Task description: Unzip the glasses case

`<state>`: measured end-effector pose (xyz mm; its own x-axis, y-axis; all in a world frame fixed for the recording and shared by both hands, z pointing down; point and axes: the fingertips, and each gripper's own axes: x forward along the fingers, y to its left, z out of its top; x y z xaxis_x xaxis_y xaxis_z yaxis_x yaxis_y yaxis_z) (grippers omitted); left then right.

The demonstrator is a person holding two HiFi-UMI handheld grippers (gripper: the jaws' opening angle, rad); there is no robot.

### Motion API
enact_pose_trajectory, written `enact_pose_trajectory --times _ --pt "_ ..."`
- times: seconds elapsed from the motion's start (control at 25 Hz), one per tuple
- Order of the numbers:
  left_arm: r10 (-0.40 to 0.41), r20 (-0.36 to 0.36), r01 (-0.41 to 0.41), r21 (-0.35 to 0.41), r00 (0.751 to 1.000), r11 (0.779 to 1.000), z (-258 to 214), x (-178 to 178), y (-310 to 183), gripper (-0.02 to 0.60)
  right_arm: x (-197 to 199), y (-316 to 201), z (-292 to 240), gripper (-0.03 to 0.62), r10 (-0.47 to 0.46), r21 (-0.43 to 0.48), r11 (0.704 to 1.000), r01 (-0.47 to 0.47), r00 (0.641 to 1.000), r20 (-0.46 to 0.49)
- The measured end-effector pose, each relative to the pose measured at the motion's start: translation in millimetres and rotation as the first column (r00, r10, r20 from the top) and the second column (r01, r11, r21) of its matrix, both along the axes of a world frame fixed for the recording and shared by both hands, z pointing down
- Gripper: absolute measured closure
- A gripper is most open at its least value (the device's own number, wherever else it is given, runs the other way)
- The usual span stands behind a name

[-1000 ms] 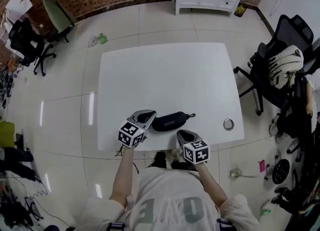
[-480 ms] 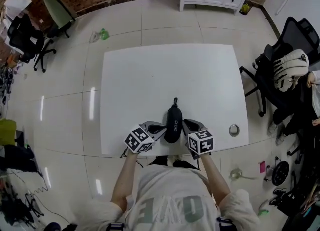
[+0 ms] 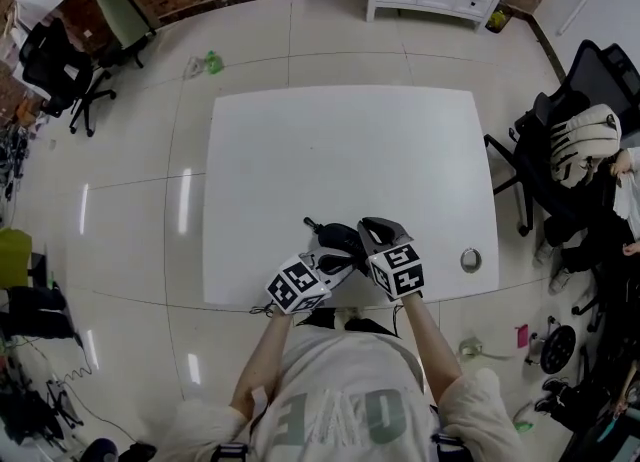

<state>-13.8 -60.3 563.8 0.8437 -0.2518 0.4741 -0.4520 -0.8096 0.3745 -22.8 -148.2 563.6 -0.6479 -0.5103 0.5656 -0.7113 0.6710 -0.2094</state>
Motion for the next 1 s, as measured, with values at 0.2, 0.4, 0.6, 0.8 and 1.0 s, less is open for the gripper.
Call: enact_pose_trajectory --times 0.2,0.4,0.6,0.8,1.0 --pt "-0.158 0.036 0.151 0.14 0.987 0.979 -26.2 -10.5 -43.2 0.578 38.9 48.2 -9.8 0.508 0.096 -0.032 0.995 -0.095 0.995 0.02" --pt "-0.099 0.15 0.083 0.112 0.984 0.99 -3.3 6.9 -44.0 0.578 54.9 111.2 21.4 0.476 0.102 -0.137 0.985 -0.105 0.994 -0.03" --pt "-0.089 0.236 0.067 0.101 0.968 0.993 5.8 17.0 -45.3 0.578 48.7 133.2 53.3 0.476 0.059 -0.251 0.965 -0.079 0.994 -0.088" --pt "-0.085 0.23 0.08 0.033 0.969 0.996 7.9 18.8 -46.0 0.578 38.9 127.6 62.9 0.476 0.007 -0.237 0.97 -0.056 0.979 -0.204" --pt "-0.095 0.208 0.093 0.021 0.974 0.995 7.7 16.3 -48.0 0.578 36.1 120.6 62.4 0.476 0.049 -0.207 0.973 -0.1 0.969 -0.241"
